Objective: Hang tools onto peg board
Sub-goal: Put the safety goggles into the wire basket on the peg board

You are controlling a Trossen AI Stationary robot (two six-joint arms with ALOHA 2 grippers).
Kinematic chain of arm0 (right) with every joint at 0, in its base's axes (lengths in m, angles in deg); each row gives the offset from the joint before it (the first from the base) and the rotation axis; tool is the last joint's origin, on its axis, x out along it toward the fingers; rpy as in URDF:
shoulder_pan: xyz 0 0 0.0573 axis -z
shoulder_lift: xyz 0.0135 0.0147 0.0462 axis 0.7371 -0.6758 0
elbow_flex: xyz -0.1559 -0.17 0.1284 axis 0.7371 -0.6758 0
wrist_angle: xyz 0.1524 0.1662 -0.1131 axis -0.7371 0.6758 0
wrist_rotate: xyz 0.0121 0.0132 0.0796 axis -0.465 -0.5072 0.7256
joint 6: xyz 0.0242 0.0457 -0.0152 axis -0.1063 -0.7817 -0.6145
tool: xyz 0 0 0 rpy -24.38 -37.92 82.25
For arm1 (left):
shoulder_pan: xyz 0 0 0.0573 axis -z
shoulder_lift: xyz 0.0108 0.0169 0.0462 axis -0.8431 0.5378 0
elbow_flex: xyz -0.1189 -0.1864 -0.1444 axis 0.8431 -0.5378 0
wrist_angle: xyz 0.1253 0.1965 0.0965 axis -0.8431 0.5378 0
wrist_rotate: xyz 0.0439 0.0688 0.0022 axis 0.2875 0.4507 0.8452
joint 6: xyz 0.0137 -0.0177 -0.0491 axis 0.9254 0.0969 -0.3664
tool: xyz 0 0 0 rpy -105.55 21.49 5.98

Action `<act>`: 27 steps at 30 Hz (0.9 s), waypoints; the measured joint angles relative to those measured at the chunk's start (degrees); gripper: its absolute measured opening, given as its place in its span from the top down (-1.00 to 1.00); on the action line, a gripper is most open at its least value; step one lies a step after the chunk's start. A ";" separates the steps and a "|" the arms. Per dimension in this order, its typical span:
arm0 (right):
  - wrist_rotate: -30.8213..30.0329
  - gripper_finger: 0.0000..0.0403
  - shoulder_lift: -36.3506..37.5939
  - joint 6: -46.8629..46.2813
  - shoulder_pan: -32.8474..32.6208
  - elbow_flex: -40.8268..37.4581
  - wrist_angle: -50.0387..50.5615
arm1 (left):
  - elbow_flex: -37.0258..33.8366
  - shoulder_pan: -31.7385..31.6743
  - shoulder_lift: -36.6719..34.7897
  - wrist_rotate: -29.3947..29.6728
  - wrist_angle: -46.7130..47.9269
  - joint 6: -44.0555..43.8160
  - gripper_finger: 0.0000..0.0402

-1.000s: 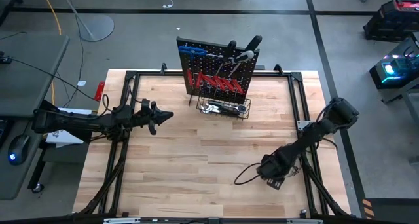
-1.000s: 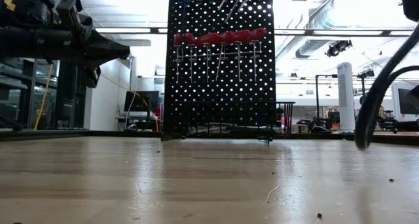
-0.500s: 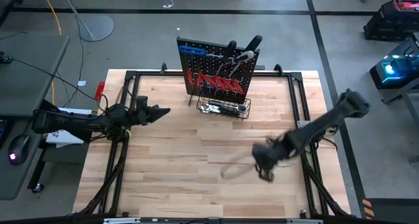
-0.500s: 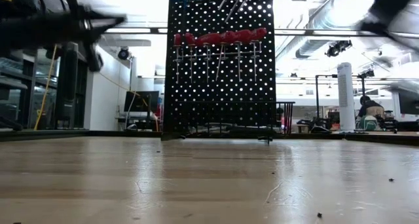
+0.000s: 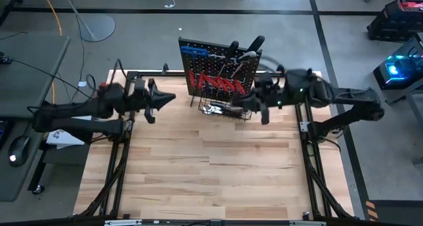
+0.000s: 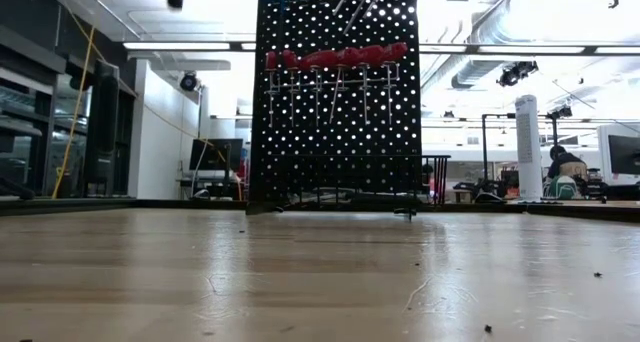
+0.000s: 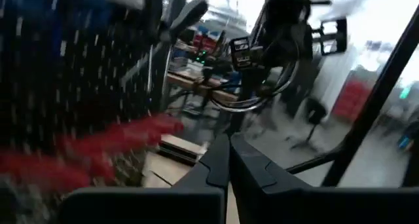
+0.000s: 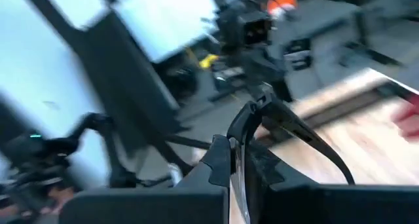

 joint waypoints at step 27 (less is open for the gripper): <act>22.52 1.00 -5.53 -1.52 2.28 1.40 -18.57 | 25.67 0.20 21.57 -11.30 7.03 20.07 1.00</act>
